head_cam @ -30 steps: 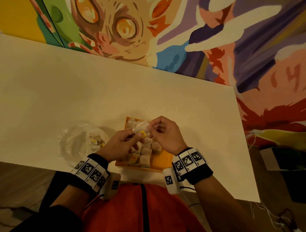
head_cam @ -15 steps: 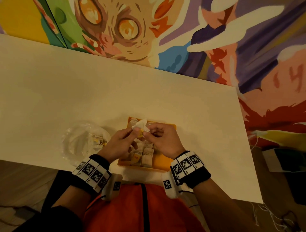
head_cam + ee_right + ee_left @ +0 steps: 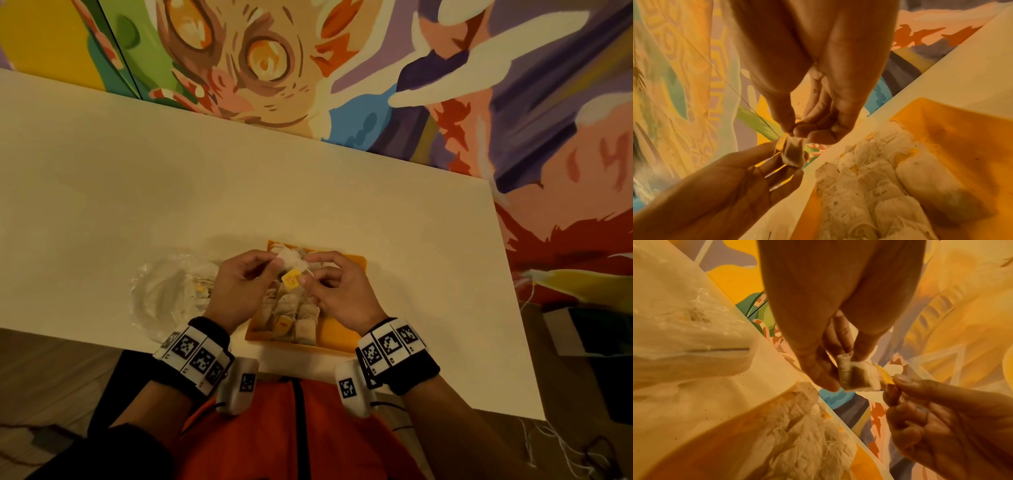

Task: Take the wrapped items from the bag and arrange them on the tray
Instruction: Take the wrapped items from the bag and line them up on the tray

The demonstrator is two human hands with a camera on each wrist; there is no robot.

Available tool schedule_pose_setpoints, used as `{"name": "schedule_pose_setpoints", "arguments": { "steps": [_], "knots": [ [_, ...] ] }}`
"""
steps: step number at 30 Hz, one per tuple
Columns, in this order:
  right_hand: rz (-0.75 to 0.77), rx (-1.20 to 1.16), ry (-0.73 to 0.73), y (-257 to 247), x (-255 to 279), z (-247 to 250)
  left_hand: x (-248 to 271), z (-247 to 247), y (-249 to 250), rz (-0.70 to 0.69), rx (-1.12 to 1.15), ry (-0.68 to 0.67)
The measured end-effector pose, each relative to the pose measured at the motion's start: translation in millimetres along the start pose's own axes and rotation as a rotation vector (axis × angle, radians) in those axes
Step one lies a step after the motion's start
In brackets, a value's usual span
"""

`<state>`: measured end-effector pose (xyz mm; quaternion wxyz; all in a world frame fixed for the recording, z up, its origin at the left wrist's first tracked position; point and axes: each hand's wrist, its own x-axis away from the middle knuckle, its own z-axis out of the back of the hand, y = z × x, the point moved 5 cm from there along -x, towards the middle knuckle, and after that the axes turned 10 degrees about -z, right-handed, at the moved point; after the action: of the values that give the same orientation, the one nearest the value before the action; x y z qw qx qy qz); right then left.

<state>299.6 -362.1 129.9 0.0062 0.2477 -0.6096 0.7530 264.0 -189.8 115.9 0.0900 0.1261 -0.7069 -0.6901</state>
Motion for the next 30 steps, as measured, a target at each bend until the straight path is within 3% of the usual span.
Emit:
{"name": "schedule_pose_setpoints", "arguments": {
  "steps": [5,10,14,19,24,30],
  "knots": [
    [0.062,0.012,0.043,-7,-1,5,3,-10,0,0.046,0.050,-0.104],
    [0.080,0.055,0.080,-5,-4,9,5,-13,1,0.128,0.097,-0.119],
    [0.090,0.091,0.087,-1,-5,8,6,-16,3,0.083,0.025,-0.184],
    [0.018,0.084,0.052,4,-6,5,4,-16,0,0.061,0.036,-0.162],
    [0.050,0.118,0.091,5,-8,11,1,-15,-2,0.038,-0.037,-0.144],
    [-0.033,0.503,0.098,12,-17,39,-2,0,-10,-0.015,-0.302,-0.168]
  ]
}}
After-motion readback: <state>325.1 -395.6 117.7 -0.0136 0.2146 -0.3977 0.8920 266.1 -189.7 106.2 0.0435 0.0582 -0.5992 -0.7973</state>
